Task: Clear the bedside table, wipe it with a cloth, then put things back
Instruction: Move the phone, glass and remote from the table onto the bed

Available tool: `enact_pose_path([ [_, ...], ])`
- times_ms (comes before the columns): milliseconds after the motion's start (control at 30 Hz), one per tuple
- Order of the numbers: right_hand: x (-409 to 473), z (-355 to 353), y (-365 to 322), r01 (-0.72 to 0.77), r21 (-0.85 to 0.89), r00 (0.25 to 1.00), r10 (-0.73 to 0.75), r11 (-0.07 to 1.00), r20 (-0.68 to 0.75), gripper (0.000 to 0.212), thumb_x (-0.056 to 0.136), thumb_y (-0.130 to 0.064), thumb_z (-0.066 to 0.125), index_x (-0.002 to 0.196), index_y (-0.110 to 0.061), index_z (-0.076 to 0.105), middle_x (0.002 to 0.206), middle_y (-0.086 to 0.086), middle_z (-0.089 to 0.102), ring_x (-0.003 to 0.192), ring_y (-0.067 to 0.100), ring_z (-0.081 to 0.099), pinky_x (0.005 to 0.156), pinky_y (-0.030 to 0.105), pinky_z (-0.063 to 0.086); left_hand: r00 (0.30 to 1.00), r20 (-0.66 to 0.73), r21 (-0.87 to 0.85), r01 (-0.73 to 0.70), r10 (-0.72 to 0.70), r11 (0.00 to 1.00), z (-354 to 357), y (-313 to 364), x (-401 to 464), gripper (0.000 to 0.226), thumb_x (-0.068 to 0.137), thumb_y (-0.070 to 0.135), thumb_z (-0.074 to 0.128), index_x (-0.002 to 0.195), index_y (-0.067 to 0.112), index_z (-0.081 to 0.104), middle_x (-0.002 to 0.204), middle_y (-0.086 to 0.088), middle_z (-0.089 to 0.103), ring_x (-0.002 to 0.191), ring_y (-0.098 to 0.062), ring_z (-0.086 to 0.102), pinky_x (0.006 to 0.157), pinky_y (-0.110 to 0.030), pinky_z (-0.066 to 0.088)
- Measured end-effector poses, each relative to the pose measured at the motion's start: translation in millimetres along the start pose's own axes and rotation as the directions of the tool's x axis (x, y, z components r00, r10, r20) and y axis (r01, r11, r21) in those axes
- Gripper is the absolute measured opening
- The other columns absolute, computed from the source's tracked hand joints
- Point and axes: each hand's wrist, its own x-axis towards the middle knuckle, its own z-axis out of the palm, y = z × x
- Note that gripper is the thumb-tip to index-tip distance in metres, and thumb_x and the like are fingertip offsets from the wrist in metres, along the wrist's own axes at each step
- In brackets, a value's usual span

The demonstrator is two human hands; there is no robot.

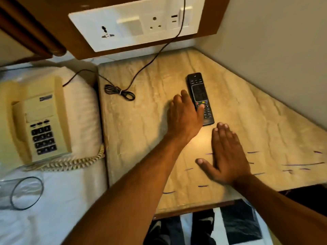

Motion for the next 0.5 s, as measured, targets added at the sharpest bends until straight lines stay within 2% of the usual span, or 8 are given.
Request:
enact_pose_path([
  [67, 1.3, 0.1, 1.0, -0.004, 0.004, 1.000, 0.004, 1.000, -0.002, 0.107, 0.088, -0.077, 0.035, 0.158, -0.002, 0.006, 0.167, 0.020, 0.000, 0.156, 0.030, -0.004, 0.125, 0.044, 0.000, 0.999, -0.007, -0.005, 0.047, -0.047, 0.999, 14.6, 21.7, 19.6, 0.085, 0.091, 0.058, 0.058, 0.147, -0.001, 0.032, 0.139, -0.019, 0.049, 0.123, -0.031, 0.050, 0.100, -0.039, 0.044],
  [167, 1.4, 1.5, 0.0, 0.001, 0.017, 1.000, -0.001, 1.000, 0.002, 0.107, 0.088, -0.078, 0.034, 0.159, -0.003, 0.004, 0.168, 0.018, -0.003, 0.156, 0.029, -0.006, 0.125, 0.041, -0.004, 0.998, 0.018, 0.171, 0.050, -0.054, 0.984, 22.1, 31.2, 27.3, 0.099, 0.090, 0.056, 0.060, 0.151, -0.008, 0.017, 0.139, -0.021, 0.051, 0.117, -0.029, 0.058, 0.087, -0.036, 0.054],
  [233, 1.6, 1.3, 0.7, 0.002, 0.026, 1.000, -0.002, 1.000, -0.002, 0.106, 0.089, -0.078, 0.033, 0.159, -0.004, 0.002, 0.168, 0.017, -0.004, 0.156, 0.028, -0.006, 0.125, 0.040, -0.004, 0.997, 0.035, 0.269, 0.052, -0.063, 0.962, 15.2, 24.3, 19.1, 0.097, 0.093, 0.051, 0.057, 0.151, -0.010, 0.010, 0.139, -0.023, 0.052, 0.113, -0.029, 0.061, 0.080, -0.035, 0.056],
  [367, -0.4, 1.2, -2.6, -0.004, 0.018, 1.000, 0.004, 1.000, -0.007, 0.104, 0.090, -0.076, 0.029, 0.159, -0.004, 0.000, 0.168, 0.018, -0.007, 0.155, 0.028, -0.010, 0.125, 0.041, -0.004, 0.997, 0.032, 0.281, 0.062, -0.074, 0.958, -12.4, -19.4, -48.2, 0.089, 0.095, 0.049, 0.046, 0.155, -0.002, 0.005, 0.155, -0.022, 0.038, 0.121, -0.032, 0.059, 0.081, -0.039, 0.056],
  [433, -1.1, -1.1, -7.0, 0.002, -0.004, 1.000, -0.002, 1.000, -0.001, 0.104, 0.090, -0.076, 0.029, 0.158, -0.003, -0.002, 0.167, 0.019, -0.007, 0.155, 0.029, -0.010, 0.125, 0.043, -0.003, 0.995, -0.009, 0.282, 0.097, -0.098, 0.954, -32.6, -57.1, -104.3, 0.087, 0.092, 0.053, 0.041, 0.155, 0.001, 0.011, 0.148, -0.020, 0.047, 0.104, -0.030, 0.068, 0.069, -0.037, 0.056],
  [500, -1.7, -4.4, -8.9, -0.024, -0.021, 1.000, 0.024, 0.999, -0.002, 0.105, 0.090, -0.074, 0.031, 0.157, 0.002, 0.005, 0.166, 0.024, 0.000, 0.155, 0.034, -0.002, 0.125, 0.050, 0.005, 0.987, -0.017, 0.277, 0.157, -0.159, 0.948, -58.5, -93.7, -161.1, 0.087, 0.085, 0.055, 0.041, 0.152, 0.001, 0.028, 0.123, -0.016, 0.065, 0.080, -0.027, 0.071, 0.054, -0.033, 0.053],
])
